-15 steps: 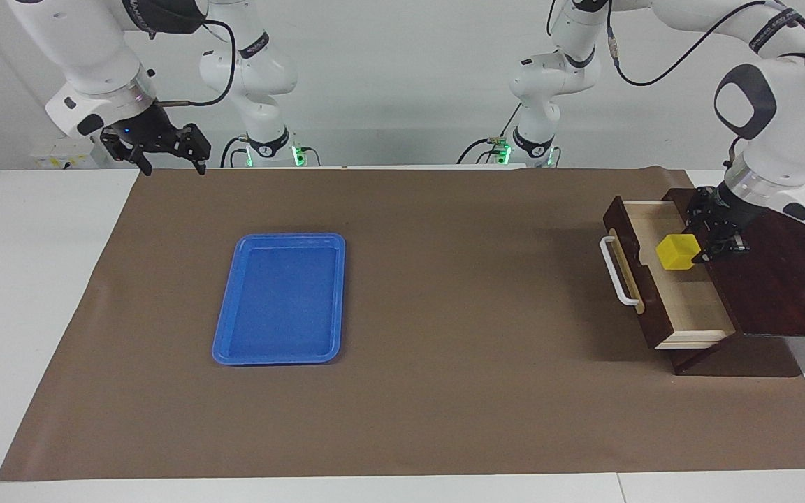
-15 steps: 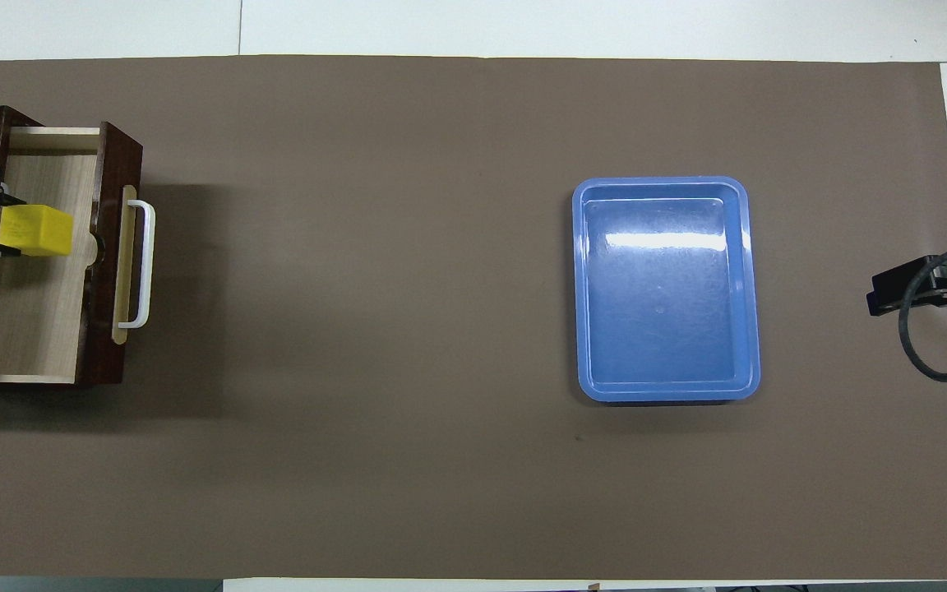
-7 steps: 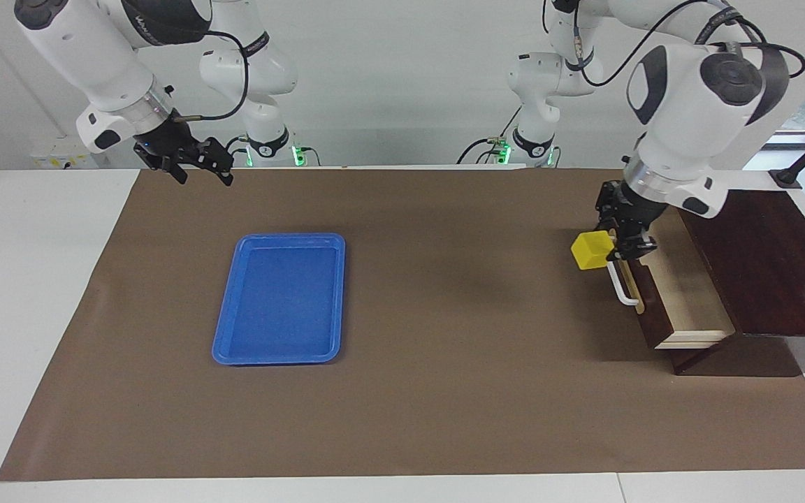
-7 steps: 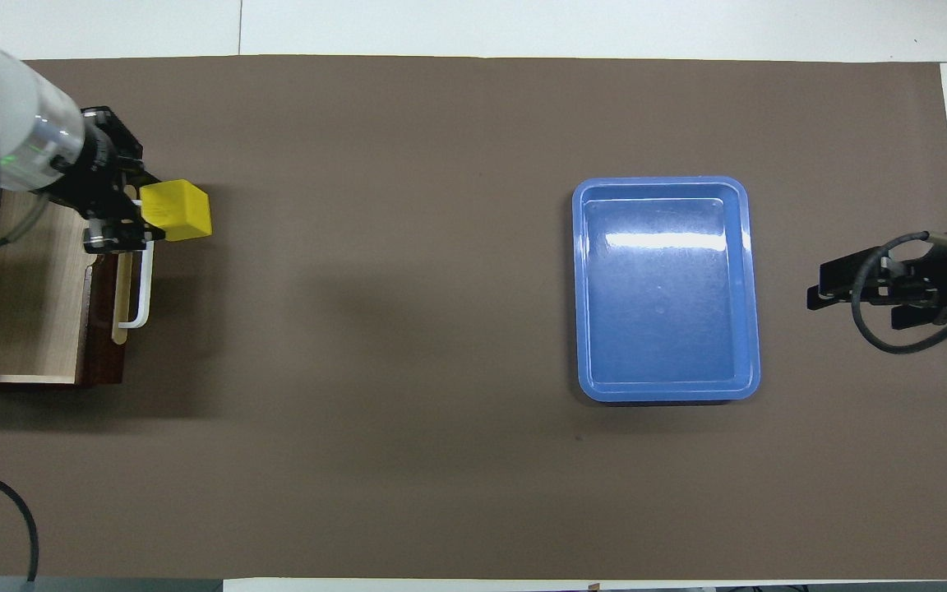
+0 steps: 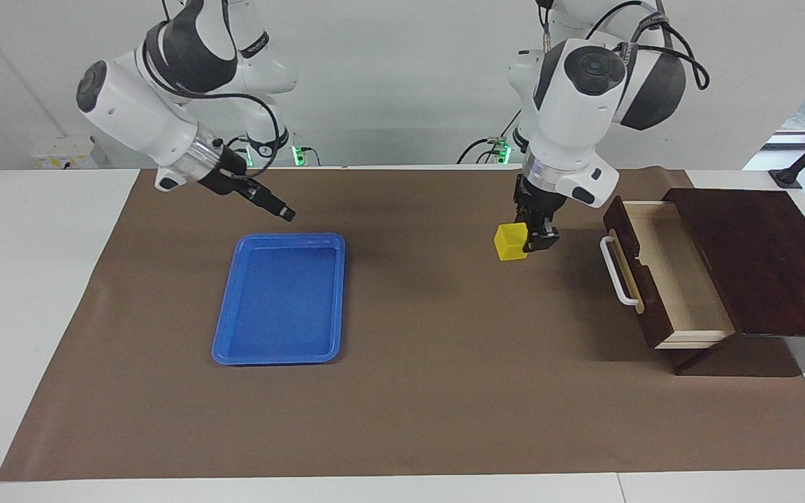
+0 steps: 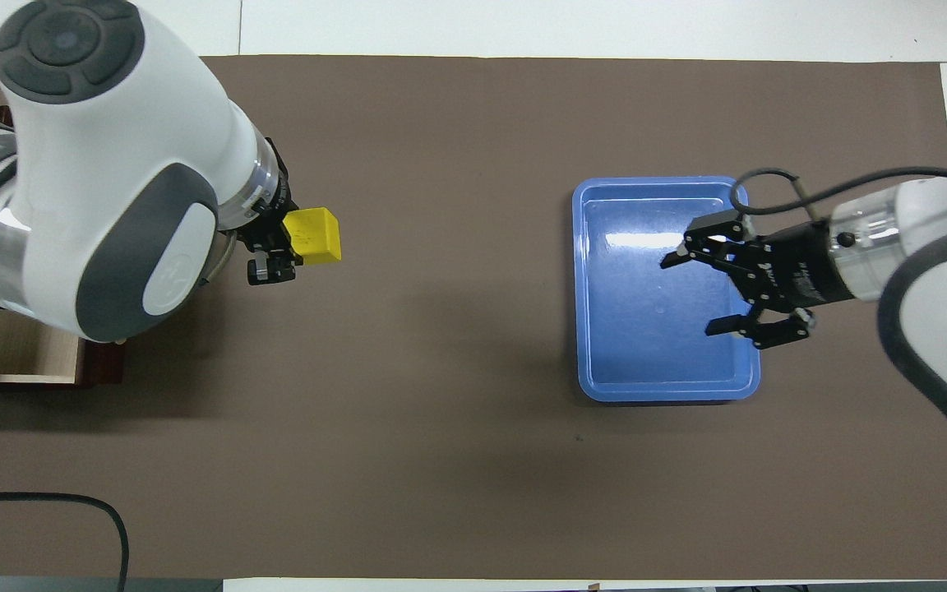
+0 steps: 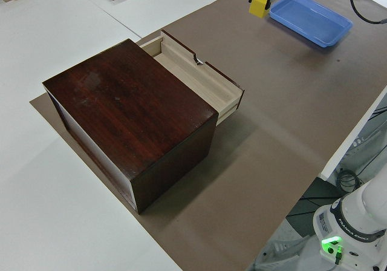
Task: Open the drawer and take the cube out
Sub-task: 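Carry the cube outward with the left gripper while the right gripper approaches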
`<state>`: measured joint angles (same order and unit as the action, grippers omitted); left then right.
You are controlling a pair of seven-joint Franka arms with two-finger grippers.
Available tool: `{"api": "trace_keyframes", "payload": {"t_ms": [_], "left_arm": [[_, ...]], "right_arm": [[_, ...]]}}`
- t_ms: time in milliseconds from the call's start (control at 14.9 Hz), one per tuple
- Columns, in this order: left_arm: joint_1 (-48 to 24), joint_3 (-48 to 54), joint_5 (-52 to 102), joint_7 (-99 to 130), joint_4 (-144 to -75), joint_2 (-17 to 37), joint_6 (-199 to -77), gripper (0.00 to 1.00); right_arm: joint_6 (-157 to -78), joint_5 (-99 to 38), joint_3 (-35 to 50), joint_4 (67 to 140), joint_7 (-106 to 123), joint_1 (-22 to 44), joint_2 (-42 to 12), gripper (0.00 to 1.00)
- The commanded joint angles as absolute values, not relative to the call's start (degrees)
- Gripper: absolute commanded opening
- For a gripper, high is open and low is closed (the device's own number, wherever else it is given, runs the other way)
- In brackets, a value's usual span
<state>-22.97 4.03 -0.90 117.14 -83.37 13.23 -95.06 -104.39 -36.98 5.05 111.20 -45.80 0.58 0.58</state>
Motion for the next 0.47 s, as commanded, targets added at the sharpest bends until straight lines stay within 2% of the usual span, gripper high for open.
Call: {"api": "trace_keyframes", "payload": {"t_ms": [0,201,401], "left_arm": [[-25.22,3.25,-0.88,117.33,-84.98,13.18,-97.20,0.00],[-25.66,3.25,-0.79,117.51,-85.34,13.10,-97.38,0.00],[-25.66,3.25,-0.88,117.51,-85.86,13.10,-97.82,0.00]], "right_arm": [[-111.68,-43.92,5.19,111.01,-55.34,5.51,-4.91,1.00],[-117.67,-50.52,5.19,110.31,-61.33,10.18,-9.30,1.00],[-119.17,-54.13,5.10,105.14,-66.25,13.35,-16.41,1.00]]}}
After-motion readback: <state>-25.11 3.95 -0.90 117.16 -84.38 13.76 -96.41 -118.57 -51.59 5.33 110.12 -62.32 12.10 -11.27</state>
